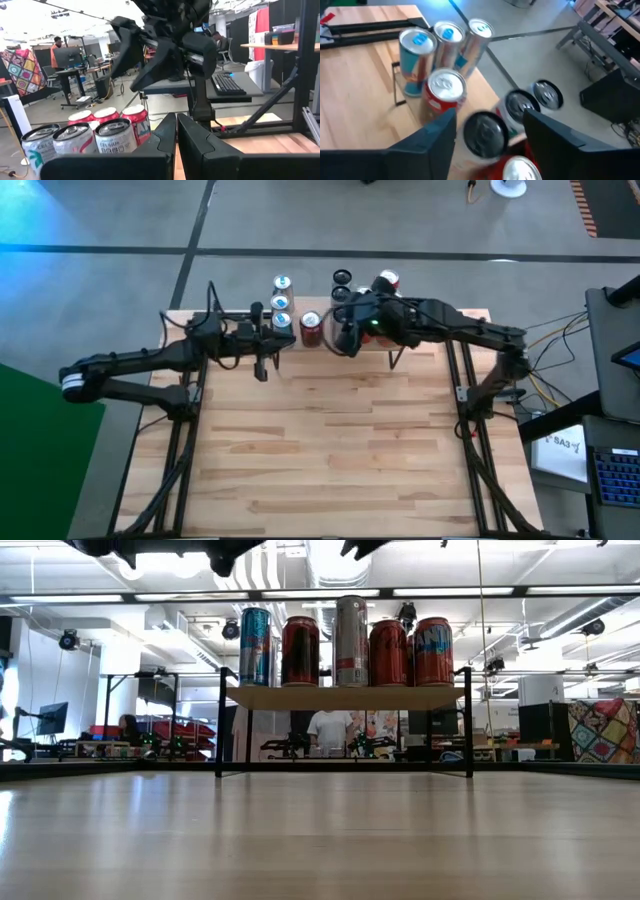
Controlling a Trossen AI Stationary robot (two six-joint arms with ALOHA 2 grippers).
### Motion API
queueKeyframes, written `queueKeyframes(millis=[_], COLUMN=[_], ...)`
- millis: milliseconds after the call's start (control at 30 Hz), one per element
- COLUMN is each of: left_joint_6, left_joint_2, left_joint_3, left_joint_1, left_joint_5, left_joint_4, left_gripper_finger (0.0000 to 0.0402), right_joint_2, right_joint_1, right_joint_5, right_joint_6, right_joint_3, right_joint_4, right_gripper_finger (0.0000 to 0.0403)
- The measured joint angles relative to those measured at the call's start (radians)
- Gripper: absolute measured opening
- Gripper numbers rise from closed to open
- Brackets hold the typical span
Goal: Place canned beverage on shelf
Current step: Put the white pink soda can on the shelf
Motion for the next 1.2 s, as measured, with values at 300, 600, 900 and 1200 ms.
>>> queueKeyframes(millis=[300,600,900,1200], left_joint_6=[-0.022,-0.02,0.109,0.123], left_joint_2=[0.141,0.332,0.404,0.408], left_joint_3=[0.017,0.163,0.216,0.216], left_joint_1=[-0.002,-0.002,-0.005,-0.031], left_joint_5=[-0.008,-0.049,-0.158,-0.158], left_joint_4=[0.159,0.113,0.019,0.019], left_gripper_finger=[0.0,0.0,0.0,0.0], right_joint_2=[-0.311,-0.49,-0.572,-0.517], right_joint_1=[-0.003,-0.049,-0.162,-0.237], right_joint_5=[-0.047,-0.1,-0.316,-0.416], right_joint_6=[-0.052,-0.164,-0.304,-0.306], right_joint_3=[-0.472,-0.8,-1.046,-1.108], right_joint_4=[0.305,0.557,0.917,1.126], right_gripper_finger=[0.0124,0.0021,0.0009,0.0009])
